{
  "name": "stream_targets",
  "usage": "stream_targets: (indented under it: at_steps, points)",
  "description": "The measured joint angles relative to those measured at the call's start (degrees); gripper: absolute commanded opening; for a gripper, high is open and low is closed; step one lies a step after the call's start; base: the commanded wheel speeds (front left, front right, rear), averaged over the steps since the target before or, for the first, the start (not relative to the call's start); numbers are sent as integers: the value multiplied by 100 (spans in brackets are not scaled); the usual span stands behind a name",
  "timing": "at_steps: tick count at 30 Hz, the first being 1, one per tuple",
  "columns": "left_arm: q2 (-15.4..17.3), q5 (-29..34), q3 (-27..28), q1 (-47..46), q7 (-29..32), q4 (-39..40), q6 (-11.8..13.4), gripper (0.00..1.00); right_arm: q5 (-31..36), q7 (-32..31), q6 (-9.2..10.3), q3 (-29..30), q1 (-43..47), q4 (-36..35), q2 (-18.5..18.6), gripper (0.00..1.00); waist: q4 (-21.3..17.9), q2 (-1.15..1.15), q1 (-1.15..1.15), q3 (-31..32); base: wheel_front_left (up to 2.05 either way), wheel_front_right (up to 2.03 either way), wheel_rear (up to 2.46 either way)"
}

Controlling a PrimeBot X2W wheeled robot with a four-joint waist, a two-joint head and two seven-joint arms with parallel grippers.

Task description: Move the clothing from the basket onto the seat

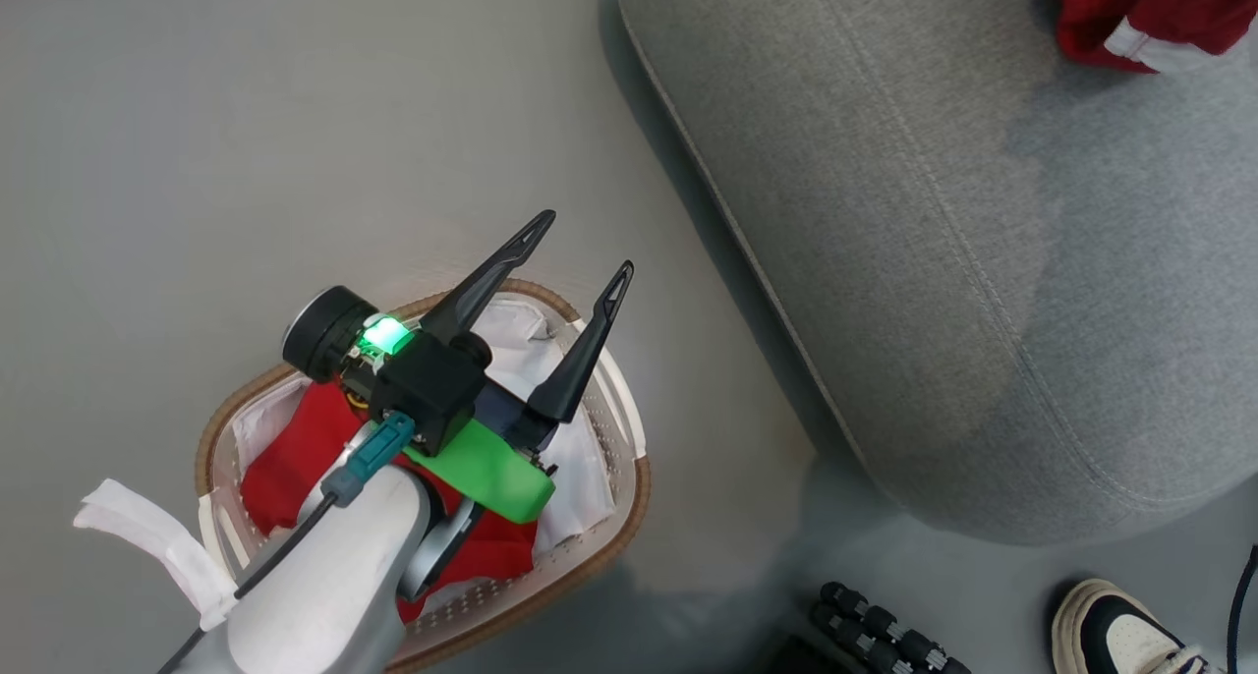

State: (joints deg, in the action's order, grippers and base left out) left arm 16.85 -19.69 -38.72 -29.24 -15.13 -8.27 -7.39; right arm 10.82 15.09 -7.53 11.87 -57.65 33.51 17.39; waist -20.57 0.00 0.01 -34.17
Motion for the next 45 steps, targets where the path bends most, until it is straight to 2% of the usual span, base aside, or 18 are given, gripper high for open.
stream_targets:
  at_steps: [8,17,18,19,20,27,31,41,45]
  points:
    - [-12,-85,125,74,0,-113,1,100,580,0,0,960,800,476,-210,0,282,0,0,-156,0,0,0]
    - [-253,-136,334,280,1,-303,1,100,686,0,0,1738,1870,689,-513,0,372,0,0,230,0,0,0]
    - [-290,-136,369,322,0,-324,0,100,686,-1,0,1836,2001,682,-533,11,389,0,0,295,0,0,0]
    - [-326,-137,414,361,0,-344,1,100,684,-1,0,1900,2133,643,-542,49,406,0,-1,359,0,0,0]
    - [-360,-137,483,408,0,-367,1,100,662,0,0,1972,2259,599,-550,100,426,0,0,428,0,0,0]
    - [-521,-105,886,789,1,-559,0,100,377,0,1,2318,2976,197,-692,100,574,0,-1,901,0,0,0]
    - [-622,-45,1216,1028,0,-631,0,100,166,-1,1,2149,3294,-201,-848,100,663,0,-1,1175,0,0,0]
    - [-961,394,2412,1583,0,-701,1,100,-524,0,0,544,3896,-1451,-1167,100,988,0,-1,1869,0,0,0]
    - [-1067,594,2841,1748,0,-734,0,100,-824,0,1,83,3953,-1704,-1256,100,1170,0,-1,2069,0,0,0]
